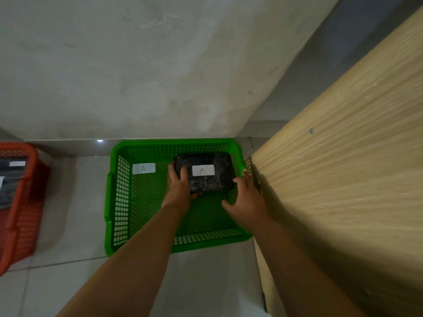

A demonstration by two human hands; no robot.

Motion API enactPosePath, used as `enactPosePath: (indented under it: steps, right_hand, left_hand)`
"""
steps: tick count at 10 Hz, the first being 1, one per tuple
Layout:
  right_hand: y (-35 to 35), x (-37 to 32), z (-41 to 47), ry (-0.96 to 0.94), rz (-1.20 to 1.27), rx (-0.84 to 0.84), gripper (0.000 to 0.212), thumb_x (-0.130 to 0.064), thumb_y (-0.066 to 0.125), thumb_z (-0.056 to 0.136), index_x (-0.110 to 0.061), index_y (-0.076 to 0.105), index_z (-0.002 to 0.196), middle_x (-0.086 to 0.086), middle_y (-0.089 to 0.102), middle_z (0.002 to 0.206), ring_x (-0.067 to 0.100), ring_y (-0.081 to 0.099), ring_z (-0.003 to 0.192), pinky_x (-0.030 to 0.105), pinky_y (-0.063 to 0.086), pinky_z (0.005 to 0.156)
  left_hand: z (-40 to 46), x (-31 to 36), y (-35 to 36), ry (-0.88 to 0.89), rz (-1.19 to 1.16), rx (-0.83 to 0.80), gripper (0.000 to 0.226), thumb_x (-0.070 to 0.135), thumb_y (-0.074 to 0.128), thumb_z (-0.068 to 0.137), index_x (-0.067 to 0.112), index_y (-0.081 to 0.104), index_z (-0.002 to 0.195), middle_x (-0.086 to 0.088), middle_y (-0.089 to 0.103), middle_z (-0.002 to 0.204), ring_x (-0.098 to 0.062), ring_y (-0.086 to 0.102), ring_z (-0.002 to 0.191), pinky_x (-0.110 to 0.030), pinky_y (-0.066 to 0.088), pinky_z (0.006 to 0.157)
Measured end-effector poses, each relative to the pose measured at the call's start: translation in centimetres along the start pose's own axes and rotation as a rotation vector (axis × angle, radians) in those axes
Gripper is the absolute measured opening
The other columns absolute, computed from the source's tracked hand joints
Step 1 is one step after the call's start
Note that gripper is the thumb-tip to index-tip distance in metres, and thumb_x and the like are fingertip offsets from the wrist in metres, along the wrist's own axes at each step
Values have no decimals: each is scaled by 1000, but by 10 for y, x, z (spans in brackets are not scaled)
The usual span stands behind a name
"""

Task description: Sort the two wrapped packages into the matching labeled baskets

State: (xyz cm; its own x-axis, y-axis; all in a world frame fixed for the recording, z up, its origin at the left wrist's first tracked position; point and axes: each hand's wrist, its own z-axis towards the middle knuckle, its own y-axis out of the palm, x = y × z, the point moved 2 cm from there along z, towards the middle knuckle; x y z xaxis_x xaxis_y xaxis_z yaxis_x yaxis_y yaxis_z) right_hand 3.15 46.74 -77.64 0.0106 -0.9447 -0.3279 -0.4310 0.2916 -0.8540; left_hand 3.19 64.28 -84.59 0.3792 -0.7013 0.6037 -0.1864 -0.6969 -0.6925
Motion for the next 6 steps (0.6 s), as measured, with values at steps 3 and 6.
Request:
enactPosePath:
  steps: [3,6]
  right_hand:
    - [-11,-25,1,70,29,-8,72,-38,58,81,-11,23,138,23,24,148,37,28,135,48,37,105]
    - [-59,-67,9,52,-117,23,44,-27,49,91,-10,39,131,20,55,122,37,56,104,39,47,76]
  left_hand:
    - [2,12,-16,-121,53,-80,95,38,75,70,12,16,140,-24,-8,153,-43,-2,141,-53,8,118]
    - [-20,30,-96,116,239,0,60,32,61,82,17,38,135,-14,37,142,-33,30,135,-53,7,116]
